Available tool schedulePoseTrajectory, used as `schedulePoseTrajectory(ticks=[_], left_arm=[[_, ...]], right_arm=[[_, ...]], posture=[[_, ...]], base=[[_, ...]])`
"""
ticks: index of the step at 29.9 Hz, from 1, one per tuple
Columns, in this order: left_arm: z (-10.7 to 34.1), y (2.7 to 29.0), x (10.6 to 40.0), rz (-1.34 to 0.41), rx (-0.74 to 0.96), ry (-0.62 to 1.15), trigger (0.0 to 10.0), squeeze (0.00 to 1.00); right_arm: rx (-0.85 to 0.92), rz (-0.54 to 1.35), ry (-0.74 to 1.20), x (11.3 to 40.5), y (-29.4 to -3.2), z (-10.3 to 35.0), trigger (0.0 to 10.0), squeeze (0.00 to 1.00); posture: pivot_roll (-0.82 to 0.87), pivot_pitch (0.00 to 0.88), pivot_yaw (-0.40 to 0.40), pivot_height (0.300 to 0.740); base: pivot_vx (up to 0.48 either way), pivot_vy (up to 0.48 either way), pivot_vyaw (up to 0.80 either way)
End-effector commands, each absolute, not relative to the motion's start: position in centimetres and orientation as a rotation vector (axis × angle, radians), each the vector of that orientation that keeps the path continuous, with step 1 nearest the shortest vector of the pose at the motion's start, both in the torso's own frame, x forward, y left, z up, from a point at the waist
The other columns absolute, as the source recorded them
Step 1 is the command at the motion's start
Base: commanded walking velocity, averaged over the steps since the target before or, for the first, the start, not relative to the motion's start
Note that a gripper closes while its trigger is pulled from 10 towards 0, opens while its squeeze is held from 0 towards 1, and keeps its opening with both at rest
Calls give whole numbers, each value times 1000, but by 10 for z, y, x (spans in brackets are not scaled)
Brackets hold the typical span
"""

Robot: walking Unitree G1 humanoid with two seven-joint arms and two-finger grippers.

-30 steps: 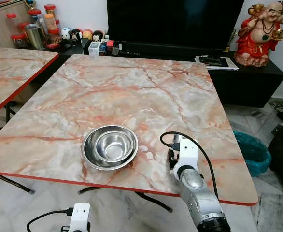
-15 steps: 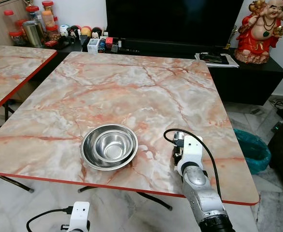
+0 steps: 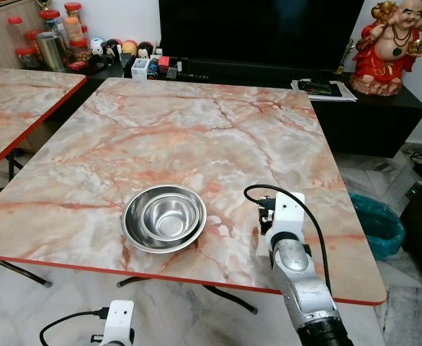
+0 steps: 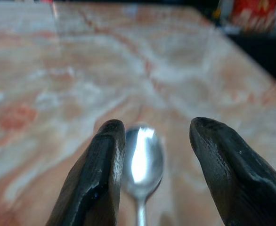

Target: Setting the table

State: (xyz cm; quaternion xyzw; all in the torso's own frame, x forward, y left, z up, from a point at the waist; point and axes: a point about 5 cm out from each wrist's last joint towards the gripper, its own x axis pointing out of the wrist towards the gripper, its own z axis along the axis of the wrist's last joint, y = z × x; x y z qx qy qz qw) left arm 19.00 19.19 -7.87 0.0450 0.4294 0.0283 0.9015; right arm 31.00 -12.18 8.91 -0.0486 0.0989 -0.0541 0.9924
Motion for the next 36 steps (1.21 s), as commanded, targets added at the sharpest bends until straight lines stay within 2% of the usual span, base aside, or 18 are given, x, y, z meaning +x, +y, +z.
schedulePoseTrajectory(ticks=[1, 9, 13, 18, 27, 36], left_arm=[[-77, 191, 193, 41, 106, 883, 10000, 0], [-77, 193, 193, 44, 112, 875, 10000, 0], [-75, 194, 196, 52, 112, 865, 10000, 0], [-74, 194, 198, 56, 108, 857, 10000, 0], [-74, 196, 199, 72, 86, 861, 10000, 0], [-76, 196, 195, 73, 85, 870, 10000, 0]], right_arm=[[-118, -104, 136, 313, -119, 101, 10000, 0], [-187, -139, -27, 313, -124, 122, 10000, 0], [-128, -64, -101, 316, -113, 132, 10000, 0], [-105, -60, -95, 320, -109, 131, 10000, 0], [-75, -79, -104, 325, -120, 132, 10000, 0], [-55, -70, -109, 327, -118, 131, 10000, 0]], posture=[[-56, 0, -24, 736], [-52, 0, -20, 736], [-38, 0, -18, 736], [-35, 0, -13, 736], [-25, 0, -14, 736], [-13, 0, -18, 736]], base=[[0, 0, 0], [0, 0, 0], [0, 0, 0], [0, 0, 0], [0, 0, 0], [0, 0, 0]])
